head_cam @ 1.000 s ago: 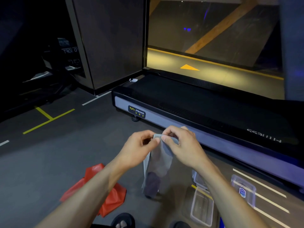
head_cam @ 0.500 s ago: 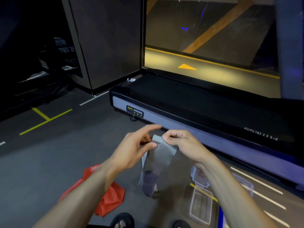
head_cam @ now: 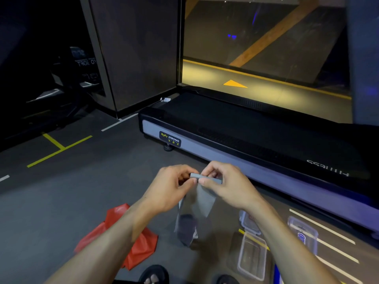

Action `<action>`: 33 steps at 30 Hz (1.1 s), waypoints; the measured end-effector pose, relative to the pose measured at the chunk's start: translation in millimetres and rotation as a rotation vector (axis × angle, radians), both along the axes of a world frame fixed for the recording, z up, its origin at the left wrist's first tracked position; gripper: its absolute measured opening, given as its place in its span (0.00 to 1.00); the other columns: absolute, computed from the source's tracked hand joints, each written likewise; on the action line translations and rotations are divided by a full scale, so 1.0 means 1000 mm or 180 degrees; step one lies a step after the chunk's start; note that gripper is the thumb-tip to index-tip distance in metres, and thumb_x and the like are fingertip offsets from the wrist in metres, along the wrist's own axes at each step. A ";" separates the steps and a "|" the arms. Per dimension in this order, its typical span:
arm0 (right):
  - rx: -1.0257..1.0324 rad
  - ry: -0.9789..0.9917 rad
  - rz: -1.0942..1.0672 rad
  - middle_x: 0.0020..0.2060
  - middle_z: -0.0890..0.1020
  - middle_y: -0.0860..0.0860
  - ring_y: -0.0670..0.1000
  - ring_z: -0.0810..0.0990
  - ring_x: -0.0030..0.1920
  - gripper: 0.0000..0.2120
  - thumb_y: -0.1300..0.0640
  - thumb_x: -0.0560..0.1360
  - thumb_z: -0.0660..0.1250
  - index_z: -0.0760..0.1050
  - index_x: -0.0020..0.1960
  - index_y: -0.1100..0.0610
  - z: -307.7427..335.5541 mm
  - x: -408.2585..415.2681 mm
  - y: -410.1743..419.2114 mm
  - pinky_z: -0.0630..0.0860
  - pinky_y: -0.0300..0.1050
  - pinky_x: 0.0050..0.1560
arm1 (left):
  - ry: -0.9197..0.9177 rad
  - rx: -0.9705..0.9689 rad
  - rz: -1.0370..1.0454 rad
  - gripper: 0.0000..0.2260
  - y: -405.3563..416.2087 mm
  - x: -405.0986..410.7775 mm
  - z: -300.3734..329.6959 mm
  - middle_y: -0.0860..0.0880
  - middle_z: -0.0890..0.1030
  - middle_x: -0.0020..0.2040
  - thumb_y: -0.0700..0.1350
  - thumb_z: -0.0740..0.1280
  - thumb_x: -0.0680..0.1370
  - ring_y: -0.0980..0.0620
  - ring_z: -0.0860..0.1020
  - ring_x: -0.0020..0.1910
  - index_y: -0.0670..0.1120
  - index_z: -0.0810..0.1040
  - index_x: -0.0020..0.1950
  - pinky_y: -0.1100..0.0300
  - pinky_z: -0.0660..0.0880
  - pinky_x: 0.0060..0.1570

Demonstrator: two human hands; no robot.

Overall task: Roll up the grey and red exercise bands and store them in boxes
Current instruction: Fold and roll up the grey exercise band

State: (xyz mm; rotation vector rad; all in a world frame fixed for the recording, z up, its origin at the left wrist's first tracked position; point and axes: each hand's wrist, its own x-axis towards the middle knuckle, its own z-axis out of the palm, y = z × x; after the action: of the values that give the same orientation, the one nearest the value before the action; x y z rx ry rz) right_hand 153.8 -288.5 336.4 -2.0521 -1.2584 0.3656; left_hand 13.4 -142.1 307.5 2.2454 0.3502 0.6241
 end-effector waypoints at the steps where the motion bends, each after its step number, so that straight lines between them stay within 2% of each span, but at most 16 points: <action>1: 0.0016 -0.0131 -0.0028 0.39 0.82 0.41 0.44 0.78 0.47 0.05 0.44 0.75 0.72 0.80 0.45 0.45 0.000 -0.001 0.001 0.75 0.48 0.51 | -0.0024 -0.0167 -0.0002 0.05 -0.001 0.001 -0.001 0.57 0.83 0.37 0.45 0.71 0.78 0.60 0.78 0.35 0.55 0.84 0.50 0.66 0.73 0.40; 3: 0.0082 -0.0252 -0.0053 0.38 0.82 0.41 0.44 0.77 0.48 0.04 0.46 0.77 0.70 0.79 0.45 0.45 0.001 -0.002 0.003 0.72 0.47 0.52 | -0.0163 -0.0613 0.0009 0.05 0.000 0.003 -0.005 0.53 0.83 0.39 0.49 0.71 0.77 0.57 0.80 0.37 0.56 0.84 0.52 0.59 0.77 0.43; 6: 0.0262 -0.0154 -0.0082 0.37 0.82 0.44 0.44 0.79 0.43 0.05 0.49 0.78 0.70 0.80 0.44 0.47 0.003 -0.002 0.004 0.71 0.40 0.45 | -0.0348 -0.1227 -0.0074 0.11 -0.003 0.004 -0.008 0.48 0.85 0.45 0.52 0.70 0.76 0.55 0.81 0.45 0.54 0.83 0.57 0.53 0.78 0.52; 8: 0.0306 -0.0053 -0.0136 0.37 0.83 0.45 0.44 0.79 0.41 0.05 0.51 0.78 0.70 0.81 0.43 0.49 0.006 -0.002 0.003 0.69 0.34 0.40 | -0.0409 -0.1400 -0.0244 0.10 -0.005 0.005 -0.009 0.46 0.86 0.50 0.49 0.70 0.77 0.52 0.82 0.49 0.53 0.83 0.57 0.53 0.78 0.55; 12: 0.0331 0.0168 -0.0178 0.37 0.82 0.44 0.40 0.77 0.38 0.06 0.53 0.79 0.70 0.81 0.43 0.50 0.008 -0.003 0.002 0.68 0.32 0.38 | -0.0375 -0.1423 -0.0340 0.10 -0.003 0.004 -0.010 0.44 0.86 0.51 0.44 0.69 0.78 0.43 0.84 0.53 0.51 0.84 0.58 0.51 0.78 0.58; 14: 0.0369 0.0277 -0.0168 0.39 0.82 0.45 0.39 0.76 0.38 0.07 0.55 0.79 0.70 0.81 0.42 0.52 0.008 -0.002 0.003 0.68 0.31 0.39 | -0.0409 -0.1412 -0.0303 0.10 -0.001 0.004 -0.010 0.47 0.86 0.49 0.41 0.70 0.79 0.47 0.84 0.51 0.53 0.84 0.57 0.54 0.78 0.56; 16: 0.0423 0.0363 -0.0143 0.42 0.82 0.47 0.40 0.75 0.39 0.06 0.56 0.79 0.70 0.81 0.42 0.54 0.008 -0.001 0.004 0.68 0.32 0.41 | -0.0473 -0.1473 -0.0242 0.14 -0.001 0.004 -0.008 0.53 0.84 0.42 0.36 0.71 0.79 0.57 0.82 0.45 0.55 0.83 0.57 0.63 0.77 0.51; 18: 0.0447 0.0577 -0.0106 0.42 0.83 0.49 0.41 0.76 0.40 0.07 0.57 0.79 0.70 0.81 0.43 0.56 0.010 -0.001 0.004 0.69 0.35 0.43 | -0.0461 -0.1512 -0.0229 0.15 -0.001 0.004 -0.007 0.55 0.81 0.39 0.34 0.71 0.78 0.61 0.80 0.42 0.52 0.82 0.60 0.67 0.74 0.49; 20: 0.0410 0.0796 -0.0047 0.41 0.83 0.50 0.42 0.76 0.40 0.07 0.58 0.79 0.69 0.81 0.43 0.58 0.013 -0.001 0.003 0.70 0.35 0.42 | -0.0443 -0.1459 -0.0279 0.18 0.002 0.003 -0.006 0.53 0.80 0.39 0.35 0.71 0.78 0.58 0.78 0.41 0.49 0.80 0.66 0.66 0.75 0.49; 22: 0.0284 0.0999 0.0014 0.38 0.81 0.49 0.43 0.75 0.39 0.09 0.58 0.80 0.69 0.80 0.42 0.59 0.013 0.000 0.002 0.69 0.38 0.42 | -0.0439 -0.1368 -0.0384 0.21 0.003 0.002 -0.004 0.50 0.79 0.39 0.36 0.71 0.79 0.55 0.77 0.41 0.51 0.78 0.70 0.63 0.75 0.50; 24: 0.0128 0.1058 0.0049 0.35 0.77 0.49 0.46 0.73 0.38 0.12 0.54 0.81 0.68 0.79 0.40 0.57 0.013 0.002 0.000 0.66 0.44 0.42 | -0.0400 -0.1197 -0.0445 0.18 0.002 0.002 -0.005 0.47 0.78 0.39 0.41 0.71 0.78 0.53 0.76 0.40 0.55 0.81 0.66 0.58 0.74 0.48; 27: -0.0059 0.0930 0.0132 0.32 0.74 0.49 0.47 0.70 0.35 0.16 0.49 0.81 0.66 0.77 0.39 0.58 0.012 0.005 -0.001 0.64 0.48 0.41 | -0.0312 -0.0873 -0.0340 0.12 0.001 0.002 -0.010 0.54 0.80 0.39 0.46 0.70 0.78 0.53 0.78 0.41 0.59 0.83 0.59 0.52 0.75 0.48; 30: -0.0297 0.0462 0.0096 0.28 0.69 0.46 0.45 0.65 0.30 0.18 0.52 0.83 0.63 0.70 0.36 0.59 0.010 0.003 0.000 0.64 0.49 0.37 | -0.0227 -0.0445 -0.0195 0.10 0.001 0.002 -0.013 0.57 0.82 0.43 0.45 0.71 0.79 0.55 0.81 0.45 0.58 0.83 0.57 0.58 0.77 0.50; 33: -0.0271 0.0182 0.0062 0.36 0.82 0.46 0.44 0.77 0.37 0.07 0.48 0.79 0.67 0.79 0.46 0.51 0.006 0.003 0.000 0.75 0.52 0.46 | -0.0167 -0.0190 -0.0082 0.09 -0.001 0.000 -0.012 0.57 0.83 0.47 0.42 0.71 0.79 0.58 0.81 0.49 0.55 0.83 0.56 0.66 0.74 0.50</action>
State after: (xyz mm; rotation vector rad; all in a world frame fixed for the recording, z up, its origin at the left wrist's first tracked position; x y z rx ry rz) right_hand 156.4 -288.9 342.8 -2.0866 -1.2485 0.4911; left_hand 13.6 -143.4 295.0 2.1693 0.3094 0.6494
